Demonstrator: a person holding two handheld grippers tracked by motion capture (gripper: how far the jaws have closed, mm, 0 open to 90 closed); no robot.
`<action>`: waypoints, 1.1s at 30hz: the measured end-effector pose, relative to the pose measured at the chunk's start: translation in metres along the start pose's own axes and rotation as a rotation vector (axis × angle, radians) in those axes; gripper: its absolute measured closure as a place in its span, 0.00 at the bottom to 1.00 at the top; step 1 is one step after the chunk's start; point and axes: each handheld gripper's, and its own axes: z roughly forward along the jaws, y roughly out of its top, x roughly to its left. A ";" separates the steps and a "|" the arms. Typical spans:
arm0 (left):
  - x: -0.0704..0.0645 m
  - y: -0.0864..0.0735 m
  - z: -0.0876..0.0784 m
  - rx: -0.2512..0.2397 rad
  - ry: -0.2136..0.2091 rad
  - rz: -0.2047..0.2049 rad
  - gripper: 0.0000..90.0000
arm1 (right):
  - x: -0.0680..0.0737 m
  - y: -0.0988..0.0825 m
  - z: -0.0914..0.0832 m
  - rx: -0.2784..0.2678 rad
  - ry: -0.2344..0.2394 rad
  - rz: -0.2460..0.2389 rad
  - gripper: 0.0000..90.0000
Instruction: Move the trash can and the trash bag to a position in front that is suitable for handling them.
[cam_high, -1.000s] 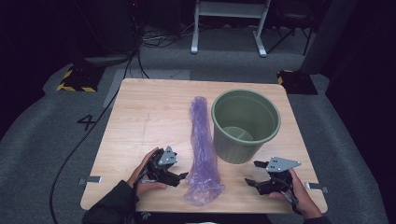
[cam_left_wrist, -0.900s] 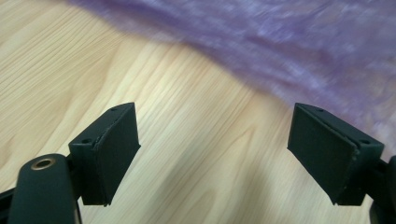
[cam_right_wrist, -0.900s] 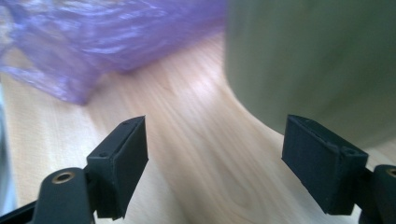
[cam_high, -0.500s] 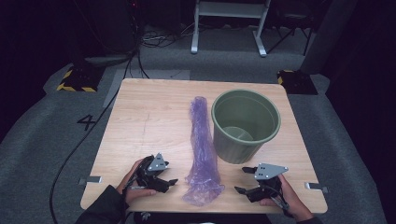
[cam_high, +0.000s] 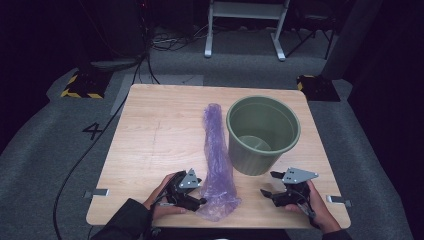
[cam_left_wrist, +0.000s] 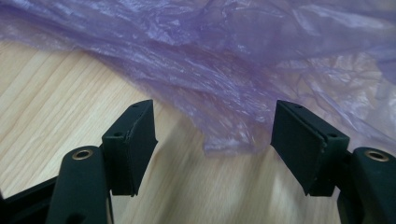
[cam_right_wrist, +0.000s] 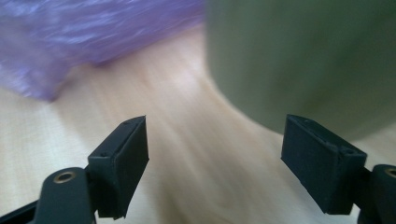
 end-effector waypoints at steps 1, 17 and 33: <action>0.000 0.001 0.002 0.003 0.004 0.002 0.34 | -0.003 0.000 -0.002 -0.004 -0.019 0.009 0.26; 0.005 0.005 0.012 0.001 -0.017 -0.004 0.44 | -0.058 0.011 -0.008 -0.068 -0.076 0.070 0.23; 0.000 0.016 0.025 0.001 -0.003 0.031 0.41 | -0.056 0.044 0.026 -0.062 -0.070 0.009 0.21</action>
